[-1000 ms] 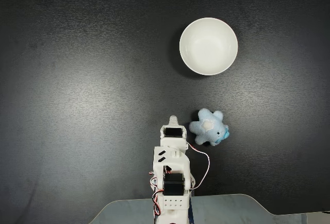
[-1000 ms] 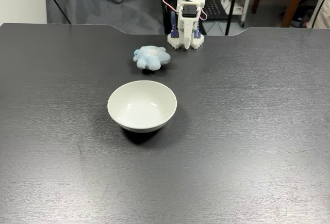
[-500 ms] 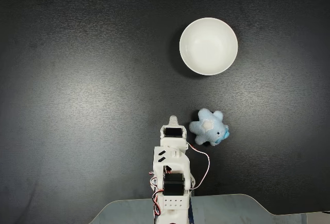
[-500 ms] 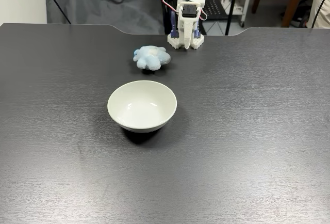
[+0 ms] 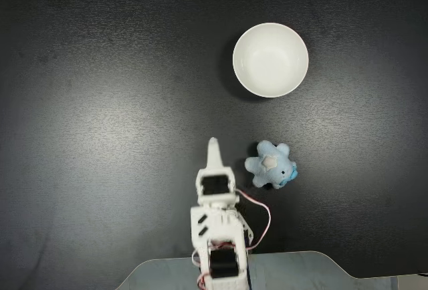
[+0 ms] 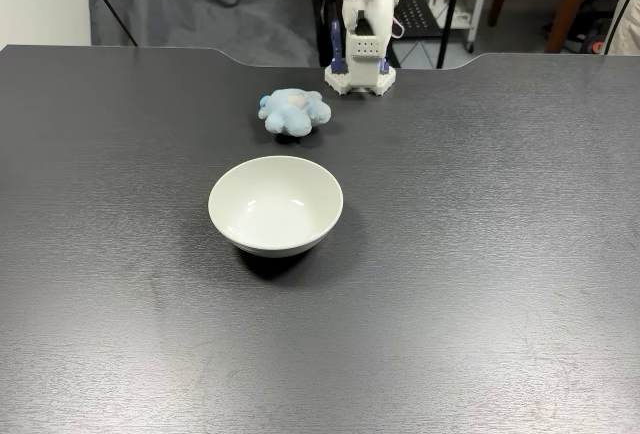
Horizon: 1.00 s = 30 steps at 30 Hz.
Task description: Grasp a skyblue doll and put it in the white bowl.
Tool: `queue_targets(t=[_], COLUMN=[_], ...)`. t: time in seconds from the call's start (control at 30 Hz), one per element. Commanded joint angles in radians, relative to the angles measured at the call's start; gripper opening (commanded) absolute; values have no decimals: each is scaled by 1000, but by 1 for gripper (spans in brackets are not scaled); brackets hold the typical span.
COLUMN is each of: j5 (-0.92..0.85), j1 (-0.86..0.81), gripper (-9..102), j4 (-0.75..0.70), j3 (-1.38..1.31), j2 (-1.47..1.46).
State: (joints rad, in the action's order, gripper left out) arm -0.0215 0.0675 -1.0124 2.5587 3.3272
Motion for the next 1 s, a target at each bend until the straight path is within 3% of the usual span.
queue_targets(t=[0.0, 0.13, 0.33, 0.67, 0.77, 0.97], j5=[9, 9, 8, -3, -5, -5], j1=[48, 49, 35, 23, -52, -350], gripper=[-1, -1, -1, -1, -1, 0], j4=[25, -54, -301, -716, -772, -764], j3=[-301, -494, -839, -1887, -2065, -2083], j2=[8, 8, -117, -713, -796, -994])
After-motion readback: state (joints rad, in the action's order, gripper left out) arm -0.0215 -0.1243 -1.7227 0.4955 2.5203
